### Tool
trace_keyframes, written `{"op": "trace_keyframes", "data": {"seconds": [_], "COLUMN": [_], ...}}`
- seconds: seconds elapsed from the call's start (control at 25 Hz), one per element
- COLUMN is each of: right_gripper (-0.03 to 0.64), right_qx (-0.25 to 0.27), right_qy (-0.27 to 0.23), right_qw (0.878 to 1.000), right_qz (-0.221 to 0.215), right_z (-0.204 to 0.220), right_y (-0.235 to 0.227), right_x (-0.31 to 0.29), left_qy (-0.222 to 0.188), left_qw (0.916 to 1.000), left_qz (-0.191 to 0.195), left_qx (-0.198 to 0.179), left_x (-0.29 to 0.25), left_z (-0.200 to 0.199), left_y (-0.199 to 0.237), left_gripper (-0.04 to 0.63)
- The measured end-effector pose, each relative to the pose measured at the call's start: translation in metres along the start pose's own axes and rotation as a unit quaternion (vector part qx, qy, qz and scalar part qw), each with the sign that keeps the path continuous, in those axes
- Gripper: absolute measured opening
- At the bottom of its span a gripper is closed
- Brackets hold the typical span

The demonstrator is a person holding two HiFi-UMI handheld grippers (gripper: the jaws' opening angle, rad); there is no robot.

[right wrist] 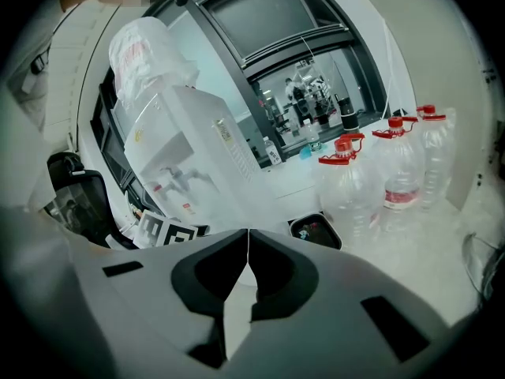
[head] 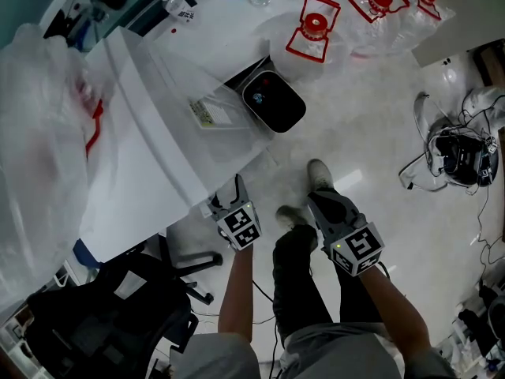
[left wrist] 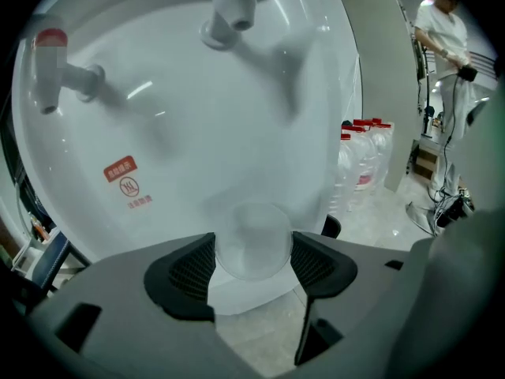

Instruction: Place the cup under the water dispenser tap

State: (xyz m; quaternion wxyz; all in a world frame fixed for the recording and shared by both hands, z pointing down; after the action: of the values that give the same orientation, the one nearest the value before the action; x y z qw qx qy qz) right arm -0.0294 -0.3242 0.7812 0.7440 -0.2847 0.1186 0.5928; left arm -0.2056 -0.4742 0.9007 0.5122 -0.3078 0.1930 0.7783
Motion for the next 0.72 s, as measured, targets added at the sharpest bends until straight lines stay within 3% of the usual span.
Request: {"op": "trace_keyframes", "data": {"seconds": [0.72], "right_gripper": [0.012], "right_qx": [-0.009], "right_qy": [0.000], "right_qw": [1.000], "right_qz": [-0.008], "right_z": [0.0005], "right_y": [-0.0036], "right_x": [0.0034], "left_qy": [0.015], "left_qw": [0.9998], "left_qz": [0.012], "left_qx": [0.010], "left_x": [-0.0035], "left_z": [-0.0004], "left_y": [0.0003], "left_gripper": [0.331]}}
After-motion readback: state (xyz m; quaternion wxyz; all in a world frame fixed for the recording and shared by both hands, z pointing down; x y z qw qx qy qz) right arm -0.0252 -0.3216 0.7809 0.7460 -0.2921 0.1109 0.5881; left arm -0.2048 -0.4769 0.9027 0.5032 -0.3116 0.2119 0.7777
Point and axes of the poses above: the fingertips, and each gripper's own axes: x backward along the fingers, y to its left, z out of its underside, the point moved 2 cm from there along x, backward along the fingers, and after that the axes turned 11 degrees about x, right-handed, at the moved point
